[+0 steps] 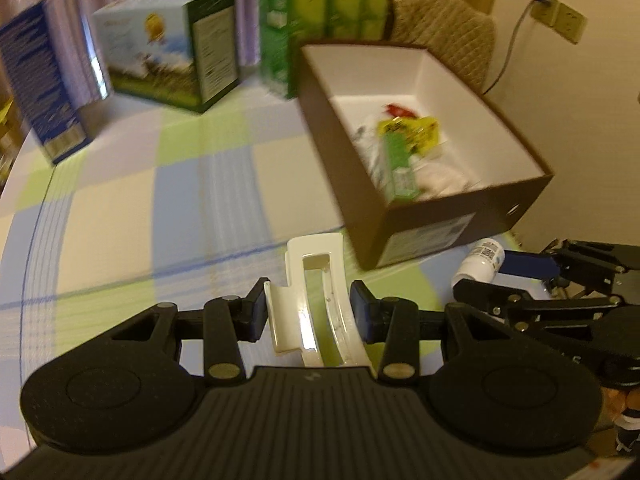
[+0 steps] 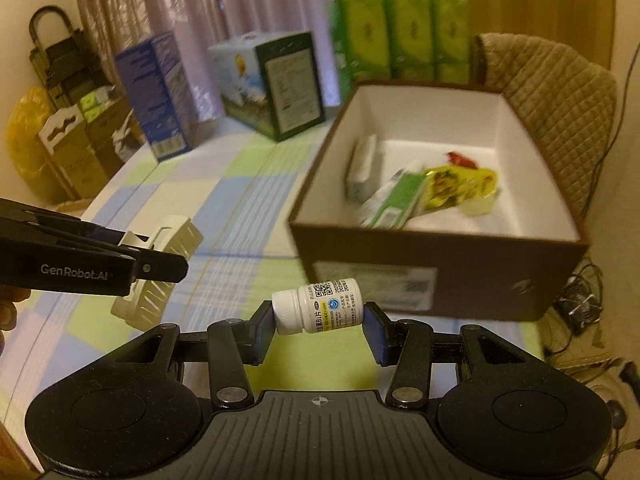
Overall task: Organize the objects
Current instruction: 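Carry the pill bottle with the right tool while the left tool carries the clip holder, then lower the clip holder into the brown box with the left tool while the right tool releases the bottle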
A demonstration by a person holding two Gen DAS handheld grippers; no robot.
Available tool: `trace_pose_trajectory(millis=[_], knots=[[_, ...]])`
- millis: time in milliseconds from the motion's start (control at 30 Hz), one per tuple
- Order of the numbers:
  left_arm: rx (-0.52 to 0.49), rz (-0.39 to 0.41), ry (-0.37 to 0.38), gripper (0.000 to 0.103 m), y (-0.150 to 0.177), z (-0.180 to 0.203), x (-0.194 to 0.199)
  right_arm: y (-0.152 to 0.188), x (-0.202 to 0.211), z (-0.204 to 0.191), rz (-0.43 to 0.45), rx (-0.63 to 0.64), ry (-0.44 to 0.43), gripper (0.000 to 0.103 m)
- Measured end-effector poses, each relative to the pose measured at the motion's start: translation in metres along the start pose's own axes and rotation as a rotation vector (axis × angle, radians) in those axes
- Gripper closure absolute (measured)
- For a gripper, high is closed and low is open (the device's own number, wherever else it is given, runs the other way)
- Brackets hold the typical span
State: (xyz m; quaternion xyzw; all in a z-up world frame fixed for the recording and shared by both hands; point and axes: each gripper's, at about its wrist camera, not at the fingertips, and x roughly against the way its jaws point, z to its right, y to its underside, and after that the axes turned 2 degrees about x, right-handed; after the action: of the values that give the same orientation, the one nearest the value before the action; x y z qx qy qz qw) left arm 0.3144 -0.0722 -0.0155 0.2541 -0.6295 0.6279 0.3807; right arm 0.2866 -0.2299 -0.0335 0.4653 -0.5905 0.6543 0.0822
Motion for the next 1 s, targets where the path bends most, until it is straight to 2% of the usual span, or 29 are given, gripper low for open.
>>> trace_pose_trajectory(millis=[233, 500, 633, 1000], knots=[[-0.059, 0.050, 0.035, 0.065, -0.037, 0.042, -0.008, -0.025, 0.019, 0.044, 0.060, -0.041, 0.035, 0.059], [-0.094, 0.072, 0.047, 0.065, -0.079, 0.077, -0.032, -0.056, 0.019, 0.089, 0.120, -0.061, 0.079, 0.058], [-0.097, 0.066, 0.033, 0.065, -0.100, 0.087, -0.053, -0.074, 0.007, 0.108, 0.130, -0.056, 0.089, 0.059], [-0.130, 0.030, -0.026, 0.065, -0.153, 0.098, -0.119, -0.114, -0.054, 0.154, 0.073, -0.046, 0.094, 0.059]])
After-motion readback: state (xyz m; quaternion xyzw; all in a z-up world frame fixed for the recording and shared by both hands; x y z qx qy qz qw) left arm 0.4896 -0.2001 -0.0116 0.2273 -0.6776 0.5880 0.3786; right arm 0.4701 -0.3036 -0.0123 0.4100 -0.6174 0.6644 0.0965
